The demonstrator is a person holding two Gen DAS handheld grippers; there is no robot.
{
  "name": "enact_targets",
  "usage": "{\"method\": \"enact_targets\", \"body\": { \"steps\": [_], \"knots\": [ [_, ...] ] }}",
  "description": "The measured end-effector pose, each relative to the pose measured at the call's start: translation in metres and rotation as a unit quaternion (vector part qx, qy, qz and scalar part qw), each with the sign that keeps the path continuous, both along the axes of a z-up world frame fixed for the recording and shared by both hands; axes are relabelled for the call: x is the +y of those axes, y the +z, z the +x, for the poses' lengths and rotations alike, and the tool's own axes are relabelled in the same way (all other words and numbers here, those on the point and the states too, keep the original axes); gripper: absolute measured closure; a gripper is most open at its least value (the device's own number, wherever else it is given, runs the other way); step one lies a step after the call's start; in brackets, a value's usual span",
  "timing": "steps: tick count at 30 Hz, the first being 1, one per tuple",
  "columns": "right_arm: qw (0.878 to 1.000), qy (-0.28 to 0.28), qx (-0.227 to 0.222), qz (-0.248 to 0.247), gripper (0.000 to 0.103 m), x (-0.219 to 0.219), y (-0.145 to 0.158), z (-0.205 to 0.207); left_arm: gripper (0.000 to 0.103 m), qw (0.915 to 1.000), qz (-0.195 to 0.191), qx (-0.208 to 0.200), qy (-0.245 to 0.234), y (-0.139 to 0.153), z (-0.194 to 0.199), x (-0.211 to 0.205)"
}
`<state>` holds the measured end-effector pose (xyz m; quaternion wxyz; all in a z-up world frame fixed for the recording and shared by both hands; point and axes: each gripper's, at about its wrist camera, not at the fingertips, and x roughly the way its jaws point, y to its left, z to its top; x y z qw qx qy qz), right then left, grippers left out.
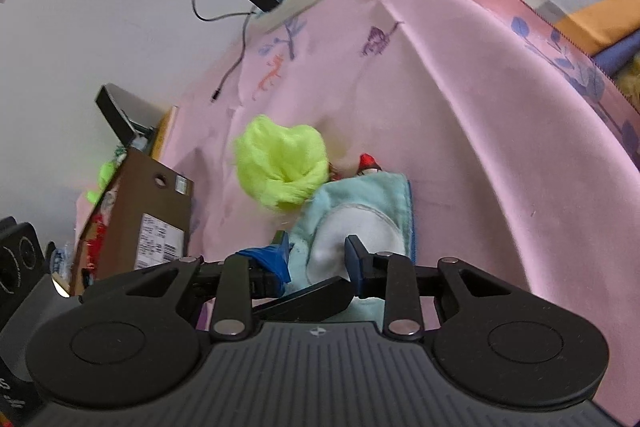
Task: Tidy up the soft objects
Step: 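Grasp the mint-green cap by its brim with the right gripper, then lift the mint-green cap and carry it over the box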
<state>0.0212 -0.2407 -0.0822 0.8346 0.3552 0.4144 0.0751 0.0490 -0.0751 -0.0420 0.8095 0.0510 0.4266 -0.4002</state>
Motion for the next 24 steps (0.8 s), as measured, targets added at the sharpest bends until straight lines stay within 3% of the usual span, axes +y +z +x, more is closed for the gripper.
{"method": "enact_targets", "body": {
  "steps": [7, 13, 17, 24],
  "knots": [
    [0.999, 0.003, -0.036, 0.023, 0.091, 0.006, 0.024, -0.016, 0.071, 0.9988, -0.031, -0.037, 0.011, 0.028, -0.021, 0.019],
    [0.998, 0.001, -0.060, -0.036, 0.090, 0.021, 0.034, -0.022, 0.071, 0.9983, -0.043, -0.037, 0.012, 0.032, -0.028, 0.033],
    [0.996, -0.039, -0.015, -0.073, 0.087, 0.011, 0.018, -0.016, 0.053, 0.9989, -0.024, -0.026, 0.030, 0.017, -0.017, 0.032],
    [0.997, -0.058, 0.029, -0.052, 0.087, -0.004, -0.009, -0.003, 0.048, 0.9986, -0.010, 0.024, 0.046, -0.015, 0.011, 0.019]
  ]
}}
